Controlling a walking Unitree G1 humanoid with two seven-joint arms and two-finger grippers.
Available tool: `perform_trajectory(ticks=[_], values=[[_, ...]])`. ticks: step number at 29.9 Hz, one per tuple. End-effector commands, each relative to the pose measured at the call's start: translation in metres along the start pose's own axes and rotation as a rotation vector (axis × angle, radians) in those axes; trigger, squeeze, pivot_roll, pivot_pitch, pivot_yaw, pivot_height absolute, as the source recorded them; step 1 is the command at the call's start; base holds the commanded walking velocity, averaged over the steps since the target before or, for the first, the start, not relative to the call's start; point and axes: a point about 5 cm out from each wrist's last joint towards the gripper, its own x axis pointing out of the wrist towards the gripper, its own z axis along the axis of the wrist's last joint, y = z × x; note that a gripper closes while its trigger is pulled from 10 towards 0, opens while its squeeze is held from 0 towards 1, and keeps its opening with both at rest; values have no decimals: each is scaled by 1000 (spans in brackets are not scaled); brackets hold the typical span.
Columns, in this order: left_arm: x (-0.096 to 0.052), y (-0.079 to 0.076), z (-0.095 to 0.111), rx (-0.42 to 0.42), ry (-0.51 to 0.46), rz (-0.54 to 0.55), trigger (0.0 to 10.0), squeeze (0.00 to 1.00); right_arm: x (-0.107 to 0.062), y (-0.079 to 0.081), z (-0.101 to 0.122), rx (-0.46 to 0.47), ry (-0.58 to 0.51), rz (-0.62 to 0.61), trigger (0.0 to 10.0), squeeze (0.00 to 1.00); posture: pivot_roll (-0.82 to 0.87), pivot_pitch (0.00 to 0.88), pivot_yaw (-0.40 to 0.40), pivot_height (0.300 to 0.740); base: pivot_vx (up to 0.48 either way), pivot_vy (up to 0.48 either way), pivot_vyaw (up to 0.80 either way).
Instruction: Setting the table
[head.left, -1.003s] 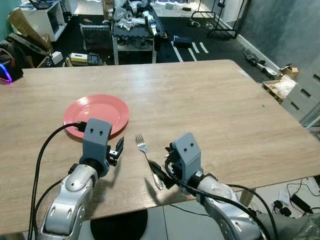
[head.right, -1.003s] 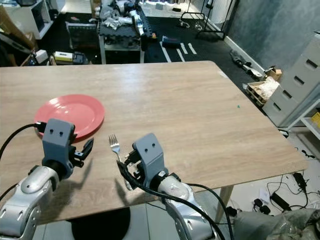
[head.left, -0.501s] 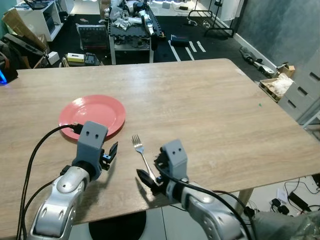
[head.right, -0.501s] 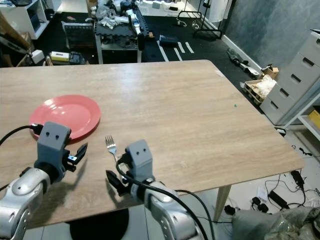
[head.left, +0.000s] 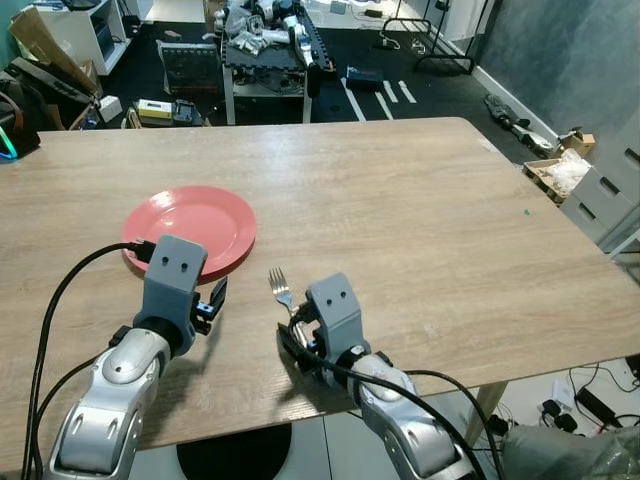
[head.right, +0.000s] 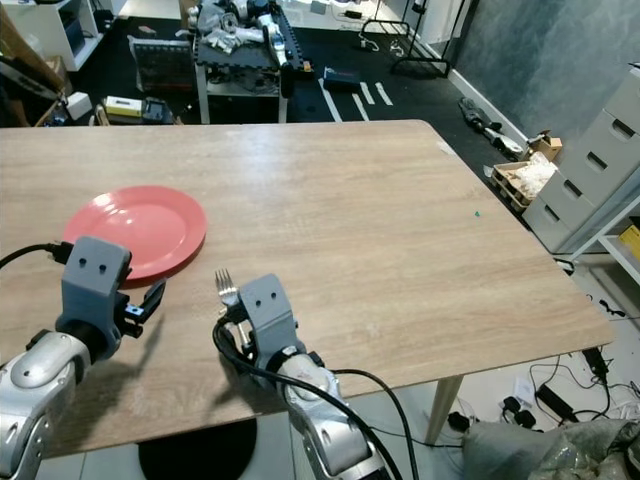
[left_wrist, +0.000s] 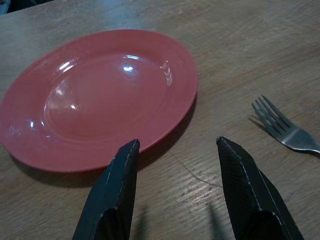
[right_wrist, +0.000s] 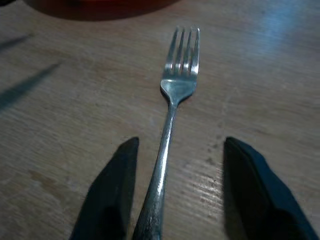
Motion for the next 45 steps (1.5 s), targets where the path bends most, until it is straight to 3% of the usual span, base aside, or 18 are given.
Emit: perform_trajectory(ticks=[1,2,28,30,33,34,35,37,38,41,45], values=[[-2,1,-3,-8,16,3,10000,0,-3,-3,-24,21,127,0,627,0,60,98,-3,740,0,0,0],[-2,1,-3,-10,16,4,10000,0,-3,-3,-26,31,140,1,0,0,60,98,-3,740,0,0,0],[0,-1,-3,-22,21,16,10000,0,-2,-30,-11,95,48,-134,0,0,52,101,-2,740,0,0,0],[0,-1,-3,-23,20,17,10000,0,-3,-35,-3,115,-2,-167,0,0,51,100,-2,740,0,0,0],[1,-2,-3,-25,18,19,10000,0,-7,-48,27,188,-173,-220,0,0,50,99,-1,740,0,0,0],[1,-2,-3,-25,18,19,10000,0,-7,-48,27,188,-173,-220,0,0,50,99,-1,740,0,0,0],[2,-2,-2,-27,16,21,10000,0,-12,-49,45,224,-282,-191,0,0,46,96,2,740,0,0,0],[2,-2,-2,-28,16,21,10000,0,-14,-50,51,231,-318,-179,0,0,46,96,2,740,0,0,0],[4,-2,0,-30,8,22,10000,0,-23,-54,70,258,-415,-164,10000,0,38,92,4,740,0,0,0],[9,-1,5,-32,-11,19,10000,0,-33,-61,86,247,-491,-171,10000,0,28,83,8,740,0,0,0],[12,0,8,-36,-24,22,10000,0,-37,-66,88,242,-510,-210,10000,0,25,77,10,740,0,0,0]])
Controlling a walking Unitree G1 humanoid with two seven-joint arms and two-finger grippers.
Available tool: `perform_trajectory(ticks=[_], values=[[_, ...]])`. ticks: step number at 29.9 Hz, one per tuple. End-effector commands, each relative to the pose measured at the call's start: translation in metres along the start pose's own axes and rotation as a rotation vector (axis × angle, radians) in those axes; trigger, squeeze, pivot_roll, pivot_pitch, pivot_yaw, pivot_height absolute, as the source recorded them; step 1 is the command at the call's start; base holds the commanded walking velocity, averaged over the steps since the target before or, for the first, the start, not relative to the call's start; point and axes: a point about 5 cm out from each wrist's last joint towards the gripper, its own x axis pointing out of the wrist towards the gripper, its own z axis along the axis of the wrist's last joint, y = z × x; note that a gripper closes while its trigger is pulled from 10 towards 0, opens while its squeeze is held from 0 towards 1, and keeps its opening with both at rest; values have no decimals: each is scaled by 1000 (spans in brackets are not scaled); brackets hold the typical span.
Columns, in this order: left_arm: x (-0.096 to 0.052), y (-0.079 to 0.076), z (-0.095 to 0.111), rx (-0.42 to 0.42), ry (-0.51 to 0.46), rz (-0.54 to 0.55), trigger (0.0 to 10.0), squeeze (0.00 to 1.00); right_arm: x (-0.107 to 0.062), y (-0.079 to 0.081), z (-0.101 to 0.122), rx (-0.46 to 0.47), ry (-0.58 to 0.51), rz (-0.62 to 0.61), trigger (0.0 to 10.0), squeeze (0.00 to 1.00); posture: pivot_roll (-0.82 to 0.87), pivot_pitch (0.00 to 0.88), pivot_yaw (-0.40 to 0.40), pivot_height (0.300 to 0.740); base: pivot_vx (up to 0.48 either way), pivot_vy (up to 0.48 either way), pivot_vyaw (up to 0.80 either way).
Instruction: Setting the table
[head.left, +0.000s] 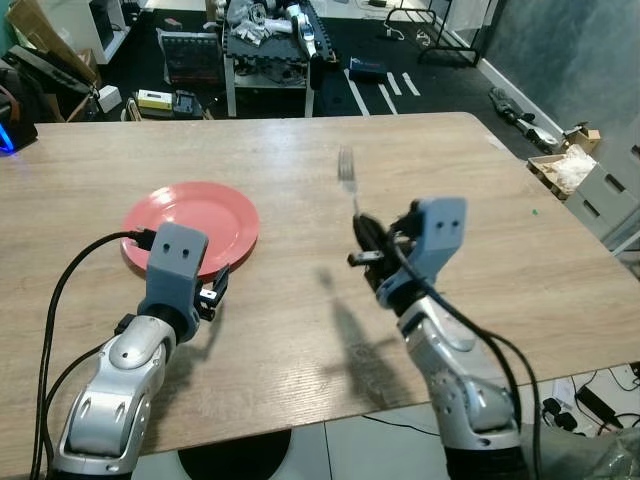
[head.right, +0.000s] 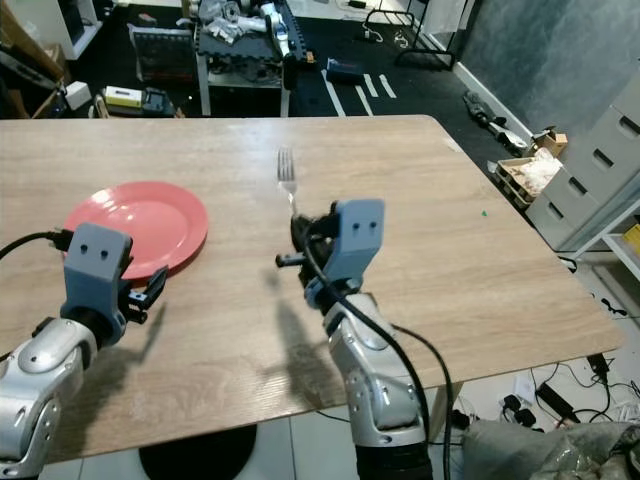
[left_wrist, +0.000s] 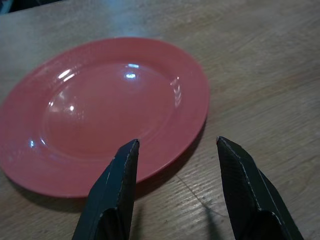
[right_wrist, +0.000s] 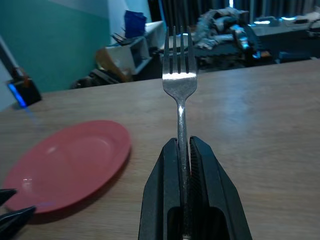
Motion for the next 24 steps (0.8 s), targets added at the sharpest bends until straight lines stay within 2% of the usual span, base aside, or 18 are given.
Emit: perform_trajectory(ticks=[1,6,8,9,18,24], values=[[2,1,-1,-12,1,5,10000,0,-4,-7,-2,3,1,-43,10000,0,25,77,10,740,0,0,0],[8,-5,4,-43,-22,15,10000,0,-26,-43,-26,-107,48,-274,10000,0,11,64,19,740,0,0,0],[9,-7,4,-49,-22,7,10000,0,-31,-48,-30,-116,54,-313,10000,0,6,60,23,740,0,0,0],[9,-12,3,-57,-22,-8,10000,0,-38,-57,-34,-108,59,-389,10000,0,4,56,27,740,0,0,0],[13,-19,4,-73,-31,-7,10000,0,-36,-64,-35,-94,53,-419,10000,0,-4,38,32,740,0,0,0],[15,-17,4,-84,-33,47,10000,0,-33,-62,-37,-101,50,-404,10000,0,-5,38,31,740,0,0,0]])
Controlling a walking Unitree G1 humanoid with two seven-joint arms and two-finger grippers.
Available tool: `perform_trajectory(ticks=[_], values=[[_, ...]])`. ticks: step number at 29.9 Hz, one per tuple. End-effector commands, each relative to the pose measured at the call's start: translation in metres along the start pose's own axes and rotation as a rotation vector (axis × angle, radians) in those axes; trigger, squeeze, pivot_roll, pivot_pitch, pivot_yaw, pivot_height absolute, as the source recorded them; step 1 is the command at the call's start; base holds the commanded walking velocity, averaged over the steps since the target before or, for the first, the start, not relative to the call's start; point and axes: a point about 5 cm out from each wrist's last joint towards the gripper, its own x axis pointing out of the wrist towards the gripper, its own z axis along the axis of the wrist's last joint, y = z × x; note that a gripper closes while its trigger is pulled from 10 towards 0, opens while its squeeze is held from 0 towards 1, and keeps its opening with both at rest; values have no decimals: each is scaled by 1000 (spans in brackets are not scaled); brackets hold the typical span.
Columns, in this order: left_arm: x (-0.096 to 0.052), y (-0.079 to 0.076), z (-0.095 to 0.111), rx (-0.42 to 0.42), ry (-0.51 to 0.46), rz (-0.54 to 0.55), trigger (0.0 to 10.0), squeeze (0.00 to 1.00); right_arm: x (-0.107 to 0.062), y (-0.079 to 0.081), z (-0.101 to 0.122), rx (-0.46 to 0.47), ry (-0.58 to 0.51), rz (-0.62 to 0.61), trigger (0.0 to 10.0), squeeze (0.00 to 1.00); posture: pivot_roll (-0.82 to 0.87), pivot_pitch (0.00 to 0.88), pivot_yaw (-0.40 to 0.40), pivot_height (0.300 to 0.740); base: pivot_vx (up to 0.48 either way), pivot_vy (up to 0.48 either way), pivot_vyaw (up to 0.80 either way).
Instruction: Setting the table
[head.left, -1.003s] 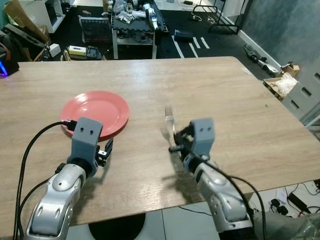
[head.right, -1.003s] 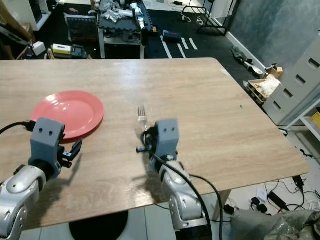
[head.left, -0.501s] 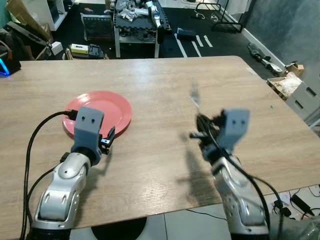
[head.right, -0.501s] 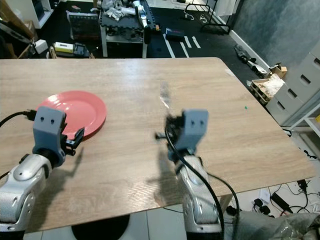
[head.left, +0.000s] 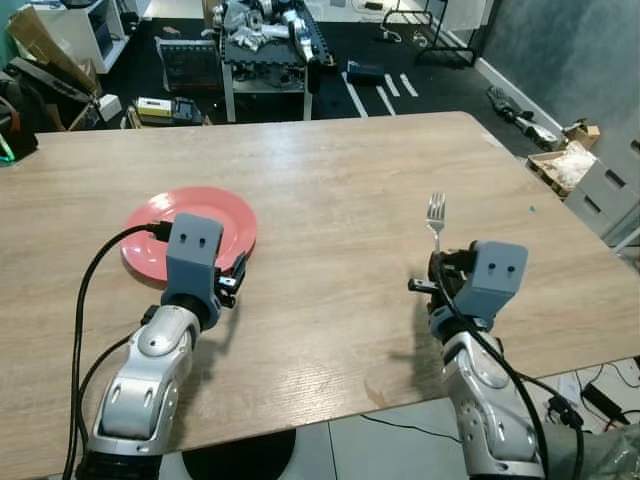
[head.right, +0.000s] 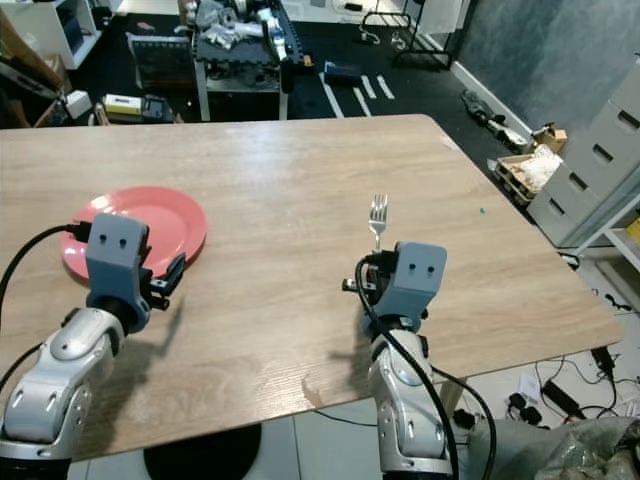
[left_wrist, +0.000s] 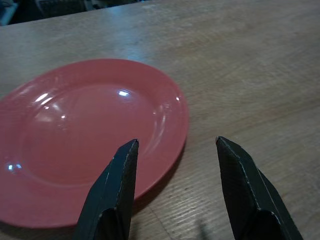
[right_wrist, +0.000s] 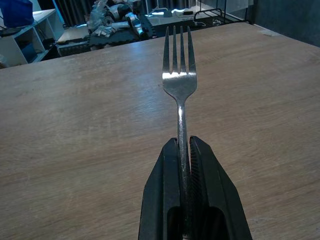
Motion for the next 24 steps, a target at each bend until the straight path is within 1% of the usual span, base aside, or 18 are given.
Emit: perform_trajectory(ticks=[1,7,8,13,24], values=[[0,1,-3,-2,8,18,10000,0,0,-2,-3,1,5,-4,10000,0,-5,38,31,740,0,0,0],[0,-2,-1,24,-3,4,10000,0,0,0,-5,3,10,0,10000,0,-3,42,32,740,0,0,0],[-1,-6,0,23,-6,-19,10000,0,0,0,-7,3,14,4,10000,0,-3,42,32,740,0,0,0],[-1,-8,1,1,-1,-17,10000,0,0,1,-8,5,16,3,10000,0,-3,44,37,740,-406,0,0],[1,-8,4,-2,-16,-23,10000,0,0,-1,-9,4,19,-3,10000,0,-9,46,42,740,-398,0,0]])
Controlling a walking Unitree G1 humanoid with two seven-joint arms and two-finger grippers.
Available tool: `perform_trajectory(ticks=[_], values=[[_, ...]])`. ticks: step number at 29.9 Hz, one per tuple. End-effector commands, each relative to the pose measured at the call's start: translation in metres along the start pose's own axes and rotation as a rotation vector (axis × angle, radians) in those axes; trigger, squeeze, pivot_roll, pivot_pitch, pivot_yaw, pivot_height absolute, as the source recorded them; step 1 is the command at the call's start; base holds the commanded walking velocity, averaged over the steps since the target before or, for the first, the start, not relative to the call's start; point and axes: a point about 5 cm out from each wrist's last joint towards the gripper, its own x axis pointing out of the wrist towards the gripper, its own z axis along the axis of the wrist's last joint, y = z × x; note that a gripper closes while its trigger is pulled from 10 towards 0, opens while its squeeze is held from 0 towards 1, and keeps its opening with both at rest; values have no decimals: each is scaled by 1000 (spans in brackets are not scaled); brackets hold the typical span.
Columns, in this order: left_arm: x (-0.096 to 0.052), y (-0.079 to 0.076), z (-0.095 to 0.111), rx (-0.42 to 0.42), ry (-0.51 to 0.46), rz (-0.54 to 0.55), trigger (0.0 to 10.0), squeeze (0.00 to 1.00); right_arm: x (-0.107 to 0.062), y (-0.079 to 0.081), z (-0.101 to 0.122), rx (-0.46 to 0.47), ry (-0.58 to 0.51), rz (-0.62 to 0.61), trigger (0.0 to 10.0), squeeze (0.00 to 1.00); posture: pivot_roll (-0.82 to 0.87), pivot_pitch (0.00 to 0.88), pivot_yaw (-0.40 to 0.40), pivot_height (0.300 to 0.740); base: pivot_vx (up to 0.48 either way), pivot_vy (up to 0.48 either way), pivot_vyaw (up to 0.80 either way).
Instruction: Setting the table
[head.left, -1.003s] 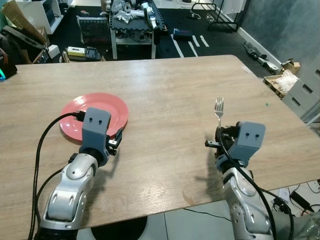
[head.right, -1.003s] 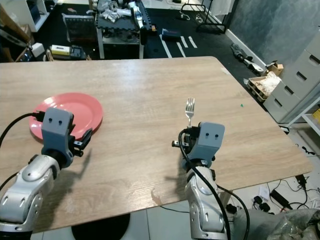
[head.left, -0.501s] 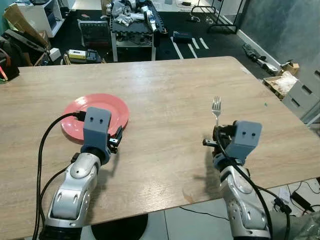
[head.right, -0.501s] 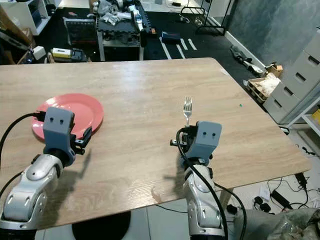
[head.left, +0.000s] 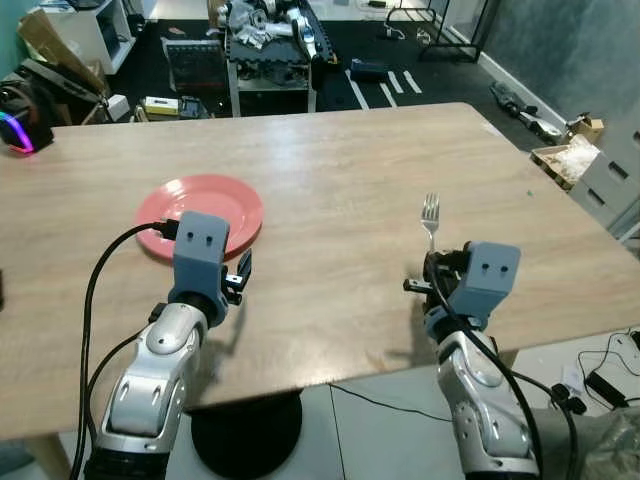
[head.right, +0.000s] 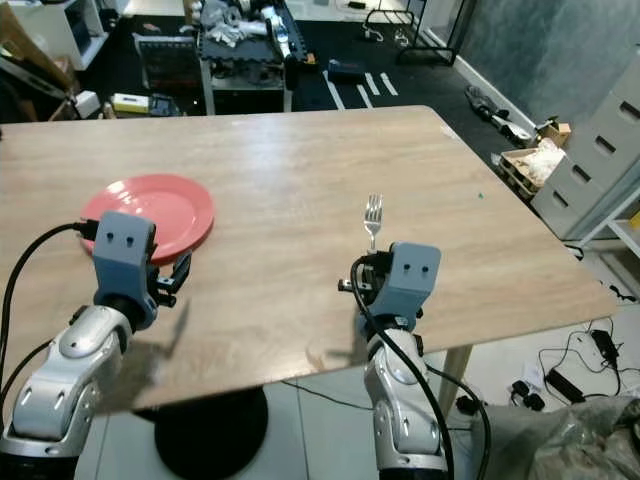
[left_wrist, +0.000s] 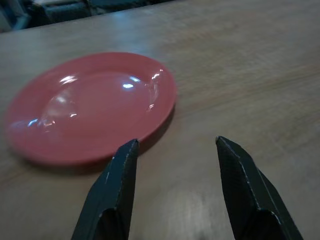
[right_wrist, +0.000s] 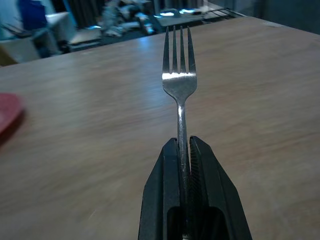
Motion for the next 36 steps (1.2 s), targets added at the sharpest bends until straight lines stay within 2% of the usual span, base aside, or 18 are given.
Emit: perform_trajectory(ticks=[1,29,36], values=[[-1,0,-2,-1,7,1,10000,0,-1,-2,-4,2,10,-6,10000,0,-9,46,42,740,-360,0,0],[1,0,0,-8,-1,-2,10000,0,-2,-3,-8,-7,18,-9,10000,0,-18,47,45,740,-333,0,0],[1,0,0,-13,-6,1,10000,0,-2,-3,-8,-9,20,-10,10000,0,-17,48,47,740,-114,0,0]])
